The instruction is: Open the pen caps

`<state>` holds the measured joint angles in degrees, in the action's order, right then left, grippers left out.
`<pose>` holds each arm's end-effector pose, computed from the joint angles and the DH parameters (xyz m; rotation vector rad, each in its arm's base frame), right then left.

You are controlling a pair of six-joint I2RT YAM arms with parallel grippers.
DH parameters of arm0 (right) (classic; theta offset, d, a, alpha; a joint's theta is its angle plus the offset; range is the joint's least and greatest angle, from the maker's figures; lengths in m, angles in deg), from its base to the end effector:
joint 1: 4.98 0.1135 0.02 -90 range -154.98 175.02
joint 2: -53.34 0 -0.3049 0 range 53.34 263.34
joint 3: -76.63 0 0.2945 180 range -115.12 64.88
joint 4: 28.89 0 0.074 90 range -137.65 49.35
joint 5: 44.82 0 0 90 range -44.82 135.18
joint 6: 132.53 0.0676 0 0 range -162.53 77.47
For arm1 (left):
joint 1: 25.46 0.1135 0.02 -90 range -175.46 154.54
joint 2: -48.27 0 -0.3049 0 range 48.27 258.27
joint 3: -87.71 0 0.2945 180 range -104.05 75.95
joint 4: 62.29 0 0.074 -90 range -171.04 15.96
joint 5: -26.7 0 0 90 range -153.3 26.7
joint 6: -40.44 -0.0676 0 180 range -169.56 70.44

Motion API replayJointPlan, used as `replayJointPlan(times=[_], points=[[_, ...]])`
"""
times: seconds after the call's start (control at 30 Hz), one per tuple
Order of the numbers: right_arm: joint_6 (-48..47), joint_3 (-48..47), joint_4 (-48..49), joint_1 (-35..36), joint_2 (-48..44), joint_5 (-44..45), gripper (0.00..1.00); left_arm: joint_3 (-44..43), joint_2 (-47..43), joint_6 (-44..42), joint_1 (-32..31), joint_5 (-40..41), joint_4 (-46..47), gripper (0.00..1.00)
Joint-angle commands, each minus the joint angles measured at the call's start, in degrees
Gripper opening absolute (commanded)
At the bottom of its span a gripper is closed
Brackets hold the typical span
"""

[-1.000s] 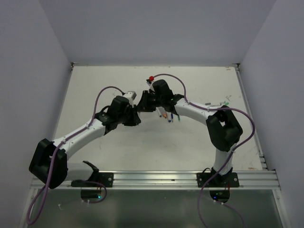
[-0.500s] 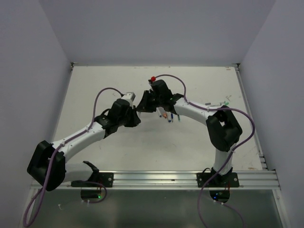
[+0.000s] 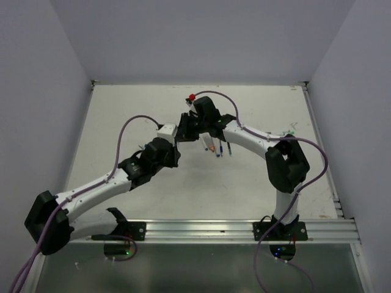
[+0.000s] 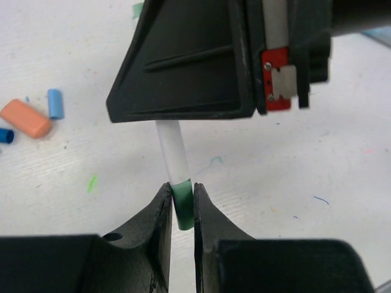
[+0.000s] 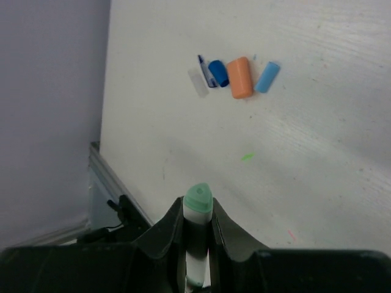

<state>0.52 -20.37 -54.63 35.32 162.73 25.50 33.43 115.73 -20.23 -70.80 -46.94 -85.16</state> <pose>0.3797 0.3518 0.2529 -0.1479 2.4553 1.1101 0.2259 -0.2015 0.2462 0.1468 2.1981 -0.4271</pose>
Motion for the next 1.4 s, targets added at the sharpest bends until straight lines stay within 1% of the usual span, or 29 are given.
replayJointPlan(times=[0.0,0.03,0.13,0.17,0.2,0.27,0.3,0.33,0.37,0.43,0.47,0.5,0.53,0.57,0.6,0.63,0.7,0.8,0.83,0.87,0.9,0.93,0.97,1.0,1.03,1.07,1.13,1.23,1.37], points=[[-0.97,1.84,22.01,-6.18,0.65,-9.29,0.0,4.19,-9.09,-5.24,-1.5,-20.64,8.98,0.0],[0.88,2.71,24.76,-6.89,1.27,-15.93,0.0,4.64,-10.15,-5.15,-1.42,-24.32,9.53,0.0],[6.16,4.56,32.85,-9.43,2.85,-22.22,0.0,5.26,-12.26,-4.8,-1.33,-27.51,9.53,0.0],[8.78,5.18,34.96,-9.79,2.94,-23.02,0.0,5.69,-12.88,-4.45,-1.41,-27.09,9.1,0.0],[9.85,5.79,37.77,-10.14,2.94,-23.38,0.0,5.52,-12.88,-4.1,-1.33,-26.04,8.14,0.0],[9.69,6.06,37.1,-10.85,2.85,-22.69,0.0,3.95,-12.18,-2.96,-1.33,-21.22,4.46,0.0],[8.73,5.72,33.35,-11.02,2.59,-21.81,0.0,3.16,-11.66,-2.26,-1.33,-18.93,3.04,0.0],[7.42,4.67,30.88,-11.03,2.24,-20.5,0.0,2.36,-11.04,-1.21,-1.33,-14.21,1.64,0.0],[4.44,4.14,28.16,-11.03,1.89,-16.66,0.0,1.57,-9.9,-0.24,-1.41,-11.29,-1.86,0.0],[0.39,1.16,14.65,-10.06,-0.21,-7.53,0.0,-1.24,-7.36,4.23,-1.42,0.03,-6.17,0.0],[-4.68,-0.77,7.37,-9.01,-1.01,8.53,0.0,-3.07,-5.87,6.43,-1.42,4.69,-13.25,0.0],[-6.29,-2.53,-2.19,-7.96,-1.62,15.57,0.0,-6.31,-4.02,10.71,-1.42,8.56,-17.23,0.0],[-7.35,-5.07,-4.98,-5.51,-2.85,20.25,0.0,-7.82,-2.09,11.89,-1.42,15.13,-20.23,0.0],[-7.97,-5.88,-6.83,-4.53,-3.29,25.26,0.0,-8.97,0.89,13.2,-1.76,17.8,-23.92,0.0],[-8.07,-6.76,-10.16,-3.74,-3.65,31.57,0.0,-9.76,1.87,14.7,-2.29,20.0,-25.08,0.0],[-8.68,-8.25,-11.06,-2.08,-4.35,34.42,0.0,-11.16,2.58,15.76,-3.08,22.38,-25.53,0.0],[-9.82,-9.4,-13.08,-1.36,-4.88,36.99,0.0,-12.23,3.64,14.72,-3.7,22.58,-25.28,0.0],[-11.4,-9.84,-12.91,-1.8,-5.41,33.49,0.0,-10.83,1.28,9.99,-3.88,17.75,-18.52,0.0],[-11.75,-9.76,-12.83,-2.23,-5.58,30.78,0.0,-9.87,-1.08,7.53,-3.79,13.57,-15.81,0.0],[-12.89,-9.32,-12.22,-2.41,-5.93,28.58,0.0,-7.6,-2.23,4.72,-3.61,10.3,-9.6,0.0],[-13.07,-8.97,-11.52,-2.59,-6.11,26.56,0.0,-7.14,-3.12,2.6,-3.53,8.18,-8.5,0.0],[-13.34,-8.36,-11.08,-2.85,-6.11,21.75,0.0,-6.61,-4.87,2.15,-3.52,6.33,-7.53,0.13],[-13.78,-7.65,-10.55,-3.03,-6.81,19.88,0.0,-5.39,-5.67,1.45,-3.44,5.1,-4.56,0.25],[-13.69,-6.78,-8.8,-3.2,-7.16,17.42,0.0,-4.86,-6.46,-0.04,-3.09,3.52,-2.96,0.34],[-12.91,-4.42,-7.74,-3.73,-7.69,12.96,0.0,-4.5,-7.34,-0.4,-2.82,0.72,-1.64,0.49],[-12.55,-3.18,-5.03,-3.9,-8.91,10.83,0.0,-4.15,-7.52,-0.67,-2.56,-0.7,0.37,0.57],[-11.5,-0.02,-2.64,-4.43,-9.89,6.78,0.0,-4.58,-6.56,-1.11,-1.77,-3.6,1.44,0.69],[-9.57,2.19,-0.09,-4.52,-11.56,2.64,0.0,-5.81,-3.75,-1.37,-1.07,-6.68,2.06,0.73],[-8.25,3.42,1.67,-4.61,-13.14,-0.7,0.0,-5.73,-1.9,-1.72,-0.8,-10.2,4.69,0.74]])
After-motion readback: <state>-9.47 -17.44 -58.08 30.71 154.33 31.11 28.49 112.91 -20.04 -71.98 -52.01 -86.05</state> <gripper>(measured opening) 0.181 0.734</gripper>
